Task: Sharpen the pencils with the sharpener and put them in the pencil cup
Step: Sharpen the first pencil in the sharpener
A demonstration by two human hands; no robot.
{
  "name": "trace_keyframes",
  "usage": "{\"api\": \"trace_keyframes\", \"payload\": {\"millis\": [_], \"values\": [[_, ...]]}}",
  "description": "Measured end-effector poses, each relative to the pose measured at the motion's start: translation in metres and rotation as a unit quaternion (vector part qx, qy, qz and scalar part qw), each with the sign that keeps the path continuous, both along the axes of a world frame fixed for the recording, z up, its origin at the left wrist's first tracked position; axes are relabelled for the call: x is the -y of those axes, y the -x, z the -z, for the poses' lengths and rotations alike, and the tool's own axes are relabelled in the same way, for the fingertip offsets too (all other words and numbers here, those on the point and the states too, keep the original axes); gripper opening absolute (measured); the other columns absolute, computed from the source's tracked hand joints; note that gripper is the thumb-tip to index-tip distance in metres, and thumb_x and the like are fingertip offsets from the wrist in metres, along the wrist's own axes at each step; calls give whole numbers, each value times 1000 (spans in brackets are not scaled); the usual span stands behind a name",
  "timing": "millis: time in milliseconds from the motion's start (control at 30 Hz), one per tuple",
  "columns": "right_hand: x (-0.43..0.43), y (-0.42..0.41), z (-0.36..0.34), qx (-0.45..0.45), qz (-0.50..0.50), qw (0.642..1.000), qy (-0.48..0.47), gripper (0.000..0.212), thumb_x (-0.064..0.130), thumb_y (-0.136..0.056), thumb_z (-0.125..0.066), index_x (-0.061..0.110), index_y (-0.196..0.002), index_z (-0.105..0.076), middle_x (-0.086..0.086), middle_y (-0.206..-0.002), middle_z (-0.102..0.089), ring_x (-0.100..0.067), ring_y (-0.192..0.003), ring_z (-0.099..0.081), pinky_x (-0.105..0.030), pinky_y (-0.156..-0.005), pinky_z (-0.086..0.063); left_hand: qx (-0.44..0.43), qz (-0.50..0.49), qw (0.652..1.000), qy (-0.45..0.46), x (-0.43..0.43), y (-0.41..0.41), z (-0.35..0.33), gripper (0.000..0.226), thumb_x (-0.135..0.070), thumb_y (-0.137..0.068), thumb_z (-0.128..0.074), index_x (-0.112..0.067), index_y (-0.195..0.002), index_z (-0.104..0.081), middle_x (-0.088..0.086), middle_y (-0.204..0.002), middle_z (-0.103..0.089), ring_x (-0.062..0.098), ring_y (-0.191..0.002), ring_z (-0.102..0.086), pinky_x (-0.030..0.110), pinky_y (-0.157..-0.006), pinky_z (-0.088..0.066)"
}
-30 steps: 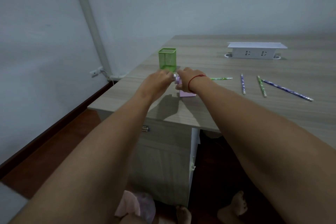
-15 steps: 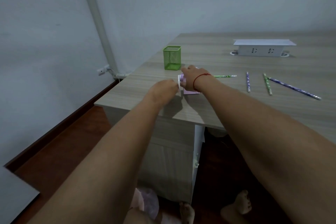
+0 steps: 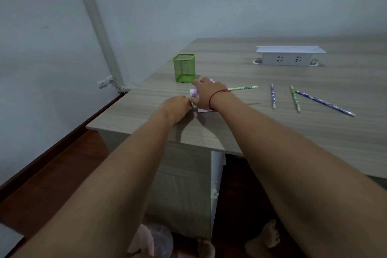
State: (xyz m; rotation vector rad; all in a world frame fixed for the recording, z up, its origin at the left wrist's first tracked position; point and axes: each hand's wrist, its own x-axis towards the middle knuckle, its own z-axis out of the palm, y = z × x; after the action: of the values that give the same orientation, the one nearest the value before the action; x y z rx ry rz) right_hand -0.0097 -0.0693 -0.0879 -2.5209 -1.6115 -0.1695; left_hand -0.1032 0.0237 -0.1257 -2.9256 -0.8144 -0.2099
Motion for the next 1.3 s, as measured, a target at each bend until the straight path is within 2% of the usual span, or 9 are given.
{"api": "trace_keyframes", "payload": {"millis": [433,600,700,867,933,1033,1167,1233,1300], "values": [[8,5,-2,14,-7,1000,-7,48,37,-87,-51,19,-131,-44,-8,-140,-43,-35,-120,-49,-46,-96,-42,-24,-19,998,-54,4,-5,-5,29,-23,-98,-42,-8,-116,-60,15,-118,-64,34,-108,-61,41,-88,-47],[10,6,-4,9,-4,1000,-3,47,37,-89,-49,19,-132,-43,-8,-140,-43,-36,-121,-48,-46,-98,-40,-60,12,992,-109,1,-5,-12,28,-20,-98,-40,-6,-110,-62,13,-112,-66,32,-103,-63,39,-85,-48],[8,6,-4,3,1,1000,5,47,38,-89,-49,19,-132,-42,-7,-139,-43,-35,-120,-49,-47,-97,-42,-82,51,982,-163,-9,-4,-22,24,-15,-97,-41,-9,-106,-63,11,-106,-67,29,-97,-64,36,-93,-47],[5,3,-4,14,9,1000,11,48,38,-92,-46,21,-137,-38,-5,-142,-40,-35,-124,-47,-47,-99,-40,-23,116,964,-239,-28,-11,-42,27,-6,-92,-44,-11,-109,-64,14,-107,-68,34,-100,-63,38,-83,-46],[6,1,-6,12,15,1000,16,51,38,-95,-45,21,-141,-34,-5,-145,-38,-34,-128,-45,-47,-100,-40,17,137,957,-256,-30,-11,-54,28,-9,-93,-44,-16,-111,-65,11,-106,-69,31,-100,-63,37,-86,-45],[5,-2,-10,-5,23,999,27,50,38,-95,-49,22,-140,-36,-5,-145,-37,-32,-131,-43,-45,-100,-40,53,153,948,-273,-21,-3,-63,22,-1,-88,-51,-9,-98,-69,14,-92,-70,33,-87,-66,36,-80,-48],[0,3,-12,-4,32,999,38,52,40,-92,-53,22,-138,-38,-6,-144,-39,-32,-130,-44,-45,-102,-40,125,170,950,-228,1,26,-56,13,10,-67,-72,1,-76,-68,20,-65,-65,36,-57,-64,33,-47,-49],[0,4,-14,-3,40,998,40,55,43,-91,-54,21,-139,-39,-6,-145,-39,-32,-130,-44,-45,-101,-40,166,174,957,-162,17,36,-50,11,8,-77,-66,3,-86,-67,25,-76,-66,39,-67,-64,38,-53,-50],[-1,6,-16,-2,41,998,43,57,43,-90,-55,19,-139,-39,-7,-144,-41,-32,-129,-45,-45,-101,-42,146,154,970,-115,30,44,-42,16,-3,-91,-53,2,-102,-64,24,-93,-65,37,-84,-62,43,-68,-50]]}}
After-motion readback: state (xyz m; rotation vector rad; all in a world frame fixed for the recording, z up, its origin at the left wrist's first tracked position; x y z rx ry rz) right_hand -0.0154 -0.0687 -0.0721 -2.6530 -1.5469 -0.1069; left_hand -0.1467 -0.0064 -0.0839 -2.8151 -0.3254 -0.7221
